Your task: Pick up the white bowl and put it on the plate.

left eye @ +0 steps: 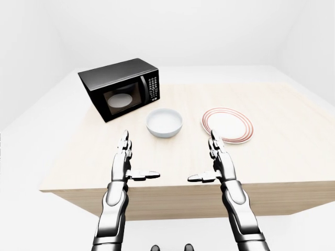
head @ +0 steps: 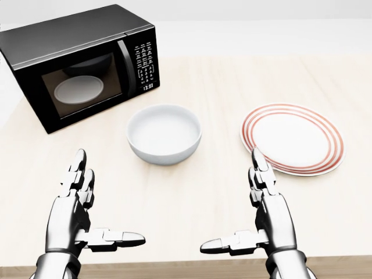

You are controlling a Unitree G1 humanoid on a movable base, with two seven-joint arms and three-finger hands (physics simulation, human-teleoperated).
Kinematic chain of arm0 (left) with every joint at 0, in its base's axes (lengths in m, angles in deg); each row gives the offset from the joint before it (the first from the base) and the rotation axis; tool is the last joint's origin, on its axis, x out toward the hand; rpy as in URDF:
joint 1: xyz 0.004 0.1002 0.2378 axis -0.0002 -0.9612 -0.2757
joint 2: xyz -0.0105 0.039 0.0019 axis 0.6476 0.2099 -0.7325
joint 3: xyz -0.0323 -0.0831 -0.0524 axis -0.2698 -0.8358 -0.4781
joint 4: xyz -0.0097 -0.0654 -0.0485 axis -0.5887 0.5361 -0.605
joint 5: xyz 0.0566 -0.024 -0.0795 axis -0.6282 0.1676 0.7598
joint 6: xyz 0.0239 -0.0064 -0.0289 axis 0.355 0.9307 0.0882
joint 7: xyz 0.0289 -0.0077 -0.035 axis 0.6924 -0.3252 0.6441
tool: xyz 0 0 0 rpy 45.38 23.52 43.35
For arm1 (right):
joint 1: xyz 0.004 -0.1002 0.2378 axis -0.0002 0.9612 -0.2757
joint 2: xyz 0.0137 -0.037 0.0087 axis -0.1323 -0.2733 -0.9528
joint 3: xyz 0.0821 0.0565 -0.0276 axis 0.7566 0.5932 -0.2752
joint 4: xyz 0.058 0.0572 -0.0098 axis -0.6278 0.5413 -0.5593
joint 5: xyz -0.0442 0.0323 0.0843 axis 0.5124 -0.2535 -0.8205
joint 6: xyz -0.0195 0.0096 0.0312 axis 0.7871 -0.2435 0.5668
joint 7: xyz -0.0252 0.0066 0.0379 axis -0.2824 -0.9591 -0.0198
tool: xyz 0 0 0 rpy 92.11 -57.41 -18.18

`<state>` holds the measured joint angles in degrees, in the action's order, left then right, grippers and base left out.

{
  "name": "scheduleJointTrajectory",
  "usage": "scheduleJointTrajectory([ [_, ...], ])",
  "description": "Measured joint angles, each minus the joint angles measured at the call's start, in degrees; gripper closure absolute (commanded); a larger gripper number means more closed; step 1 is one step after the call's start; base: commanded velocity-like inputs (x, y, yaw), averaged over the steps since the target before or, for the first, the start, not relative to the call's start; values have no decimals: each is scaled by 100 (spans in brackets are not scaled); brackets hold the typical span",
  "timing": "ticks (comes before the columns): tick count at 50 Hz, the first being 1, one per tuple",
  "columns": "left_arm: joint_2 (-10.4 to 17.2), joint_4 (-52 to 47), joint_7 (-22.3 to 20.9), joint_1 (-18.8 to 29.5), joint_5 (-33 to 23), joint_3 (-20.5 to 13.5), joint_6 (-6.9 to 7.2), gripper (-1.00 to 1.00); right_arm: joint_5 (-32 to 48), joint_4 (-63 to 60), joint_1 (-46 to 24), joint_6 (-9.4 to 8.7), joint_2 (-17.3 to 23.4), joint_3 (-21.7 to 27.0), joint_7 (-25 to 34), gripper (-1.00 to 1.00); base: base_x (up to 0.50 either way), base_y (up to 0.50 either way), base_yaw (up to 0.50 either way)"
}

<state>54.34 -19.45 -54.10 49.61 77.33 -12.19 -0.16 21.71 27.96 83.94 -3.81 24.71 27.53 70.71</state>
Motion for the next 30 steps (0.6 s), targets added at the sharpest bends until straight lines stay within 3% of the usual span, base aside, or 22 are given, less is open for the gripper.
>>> scheduleJointTrajectory([
  [5, 2, 1, 0, 0, 0, -2, -1, -100, 5, 40, -9, 25, -3, -3, 1, -100, 0, 30, 0],
  [30, 1, 3, 0, -2, 1, -2, -2, -100, 5, 175, -68, -87, -23, -53, 28, -100, 4, 0, 0],
])
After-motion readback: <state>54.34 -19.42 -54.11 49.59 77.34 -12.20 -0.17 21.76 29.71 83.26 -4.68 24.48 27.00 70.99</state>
